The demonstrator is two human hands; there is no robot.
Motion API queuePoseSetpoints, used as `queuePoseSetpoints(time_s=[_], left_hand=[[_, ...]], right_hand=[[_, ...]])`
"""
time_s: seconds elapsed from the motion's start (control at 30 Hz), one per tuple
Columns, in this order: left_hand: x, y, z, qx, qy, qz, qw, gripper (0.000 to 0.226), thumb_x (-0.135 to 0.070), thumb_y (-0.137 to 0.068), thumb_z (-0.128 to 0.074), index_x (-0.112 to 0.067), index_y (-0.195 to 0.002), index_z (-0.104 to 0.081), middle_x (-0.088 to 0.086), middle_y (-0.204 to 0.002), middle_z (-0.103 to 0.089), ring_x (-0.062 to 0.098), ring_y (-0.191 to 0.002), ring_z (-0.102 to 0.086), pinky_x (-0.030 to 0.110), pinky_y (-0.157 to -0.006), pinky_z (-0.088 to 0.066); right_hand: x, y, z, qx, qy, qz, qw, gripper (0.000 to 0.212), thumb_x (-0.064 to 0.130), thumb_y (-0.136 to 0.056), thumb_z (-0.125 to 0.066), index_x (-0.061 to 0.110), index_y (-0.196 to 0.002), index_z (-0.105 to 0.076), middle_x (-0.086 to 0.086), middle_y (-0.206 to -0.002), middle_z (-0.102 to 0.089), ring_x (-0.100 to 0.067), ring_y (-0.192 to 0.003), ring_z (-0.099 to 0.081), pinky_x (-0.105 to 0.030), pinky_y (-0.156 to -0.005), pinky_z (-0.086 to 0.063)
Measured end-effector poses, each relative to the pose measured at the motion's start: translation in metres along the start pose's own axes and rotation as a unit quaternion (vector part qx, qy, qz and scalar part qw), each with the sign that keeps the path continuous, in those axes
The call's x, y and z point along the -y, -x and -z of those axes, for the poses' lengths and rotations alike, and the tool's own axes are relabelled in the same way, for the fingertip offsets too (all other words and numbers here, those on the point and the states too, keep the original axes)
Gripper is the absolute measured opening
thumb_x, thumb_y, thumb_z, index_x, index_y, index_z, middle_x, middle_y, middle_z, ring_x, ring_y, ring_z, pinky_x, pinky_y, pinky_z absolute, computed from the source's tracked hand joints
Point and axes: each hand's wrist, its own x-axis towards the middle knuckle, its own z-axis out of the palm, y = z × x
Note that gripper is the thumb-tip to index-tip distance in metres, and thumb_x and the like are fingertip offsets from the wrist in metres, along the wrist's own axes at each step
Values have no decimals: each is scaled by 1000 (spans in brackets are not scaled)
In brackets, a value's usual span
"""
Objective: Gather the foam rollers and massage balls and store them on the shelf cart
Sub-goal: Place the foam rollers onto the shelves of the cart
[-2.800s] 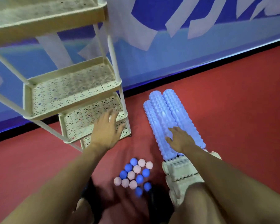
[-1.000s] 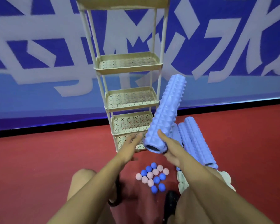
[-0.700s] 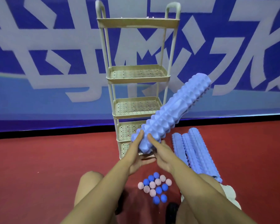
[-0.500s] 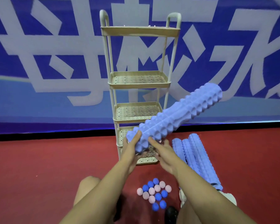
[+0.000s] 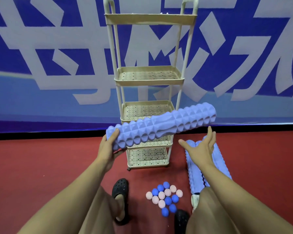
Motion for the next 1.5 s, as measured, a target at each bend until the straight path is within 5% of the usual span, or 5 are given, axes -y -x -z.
queuePoseSetpoints(time_s=[0.3, 0.57, 0.87, 1.33, 1.5], left_hand=[[21, -13, 5, 30, 7, 38, 999, 75, -58, -77, -74, -21, -140, -57, 12, -130, -69, 31, -118, -67, 48, -99, -55], [38, -37, 9, 71, -21, 58, 996, 54, -48, -75, -76, -25, -122, -62, 3, -101, -67, 21, -90, -61, 46, -94, -51], [93, -110, 21, -52, -161, 104, 980, 112, -63, -67, -78, -33, -160, -24, -4, -159, -34, 14, -142, -40, 50, -120, -32], [163, -219, 2, -182, -251, -54, 949, 52, -28, -100, -63, -21, -148, -43, -7, -140, -56, 4, -129, -51, 19, -105, -41], [178, -234, 3, -203, -274, -34, 939, 43, -27, -101, -59, -21, -142, -44, -6, -136, -57, 9, -128, -53, 21, -104, -45]], right_hand=[[21, 11, -42, 254, -320, -320, 855, 115, 69, -52, -88, 21, -147, -44, -9, -147, -44, -35, -123, -59, -51, -86, -58], [5, 5, -89, 159, -494, -389, 761, 74, 65, -73, -80, 14, -125, -69, -9, -116, -75, -27, -104, -74, -44, -86, -61], [-92, -21, -151, 1, -422, -447, 789, 68, 55, -69, -87, 19, -123, -68, -6, -114, -76, -27, -105, -72, -38, -68, -63], [-225, -65, -284, -125, -402, -476, 772, 91, 71, -55, -85, 16, -125, -67, -2, -117, -75, -23, -109, -71, -37, -86, -59], [-230, -79, -331, -76, -449, -467, 758, 57, 52, -78, -81, 18, -121, -69, 0, -115, -76, -20, -106, -72, -31, -75, -57]])
